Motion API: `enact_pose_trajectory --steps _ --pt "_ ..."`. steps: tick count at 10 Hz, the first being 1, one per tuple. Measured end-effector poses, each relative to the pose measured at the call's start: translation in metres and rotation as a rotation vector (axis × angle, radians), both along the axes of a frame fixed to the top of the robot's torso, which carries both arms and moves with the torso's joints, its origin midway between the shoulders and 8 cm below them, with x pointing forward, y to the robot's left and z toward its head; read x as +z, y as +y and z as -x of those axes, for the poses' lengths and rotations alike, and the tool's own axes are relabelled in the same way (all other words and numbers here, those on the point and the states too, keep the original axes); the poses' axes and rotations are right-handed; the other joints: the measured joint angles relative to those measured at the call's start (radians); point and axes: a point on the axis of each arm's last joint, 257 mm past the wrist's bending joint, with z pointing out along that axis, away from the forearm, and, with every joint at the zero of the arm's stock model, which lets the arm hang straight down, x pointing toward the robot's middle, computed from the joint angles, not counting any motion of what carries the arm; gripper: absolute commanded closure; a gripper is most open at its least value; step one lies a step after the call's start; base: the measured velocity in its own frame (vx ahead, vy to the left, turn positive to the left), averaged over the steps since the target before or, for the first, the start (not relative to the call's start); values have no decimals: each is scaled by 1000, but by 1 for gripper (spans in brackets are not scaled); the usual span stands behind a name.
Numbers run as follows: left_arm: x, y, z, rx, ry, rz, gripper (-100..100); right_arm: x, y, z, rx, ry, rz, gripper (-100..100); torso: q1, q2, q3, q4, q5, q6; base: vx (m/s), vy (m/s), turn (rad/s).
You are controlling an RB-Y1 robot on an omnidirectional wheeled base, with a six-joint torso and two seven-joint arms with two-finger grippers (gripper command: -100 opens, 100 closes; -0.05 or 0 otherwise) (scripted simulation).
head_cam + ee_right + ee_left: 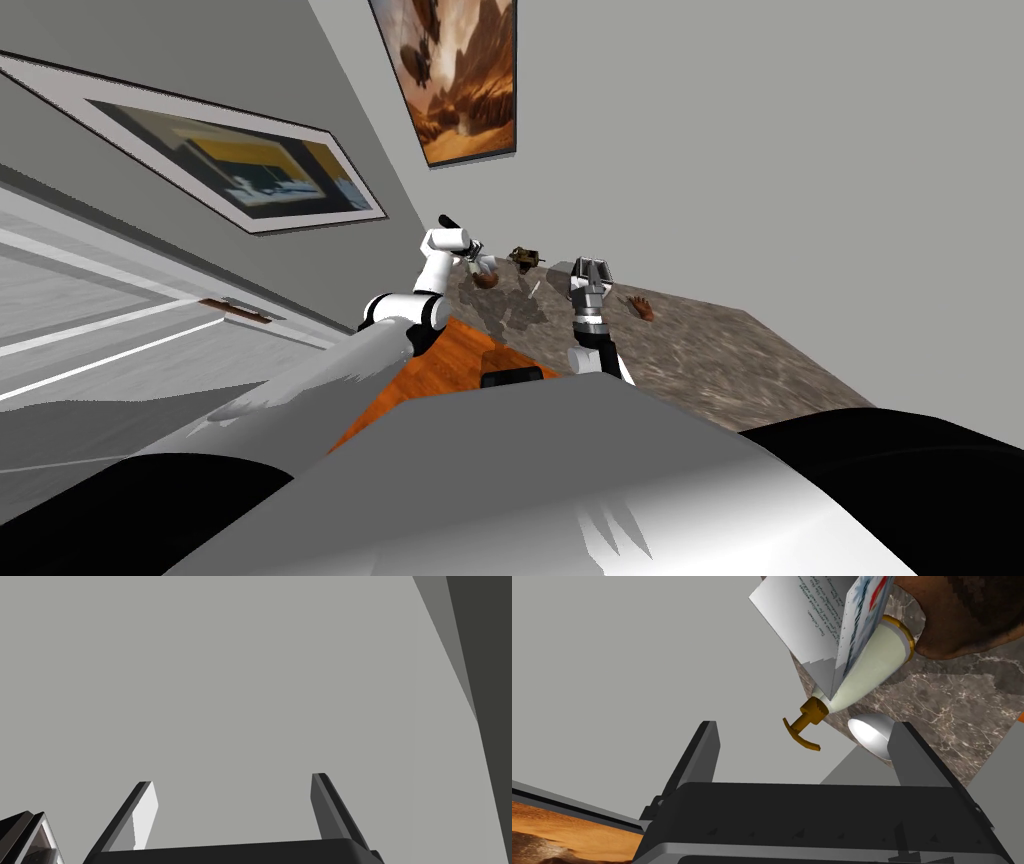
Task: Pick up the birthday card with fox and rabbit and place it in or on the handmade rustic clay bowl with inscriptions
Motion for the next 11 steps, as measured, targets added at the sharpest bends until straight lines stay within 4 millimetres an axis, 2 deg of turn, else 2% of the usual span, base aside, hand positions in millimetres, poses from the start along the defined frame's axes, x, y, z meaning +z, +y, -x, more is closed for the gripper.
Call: enact_pose_trajectory --steps 11 --pt "26 -81 15 59 24 -1 -100 0 0 0 0 0 0 0 3 -1 -1 0 1 -1 16 123 -69"
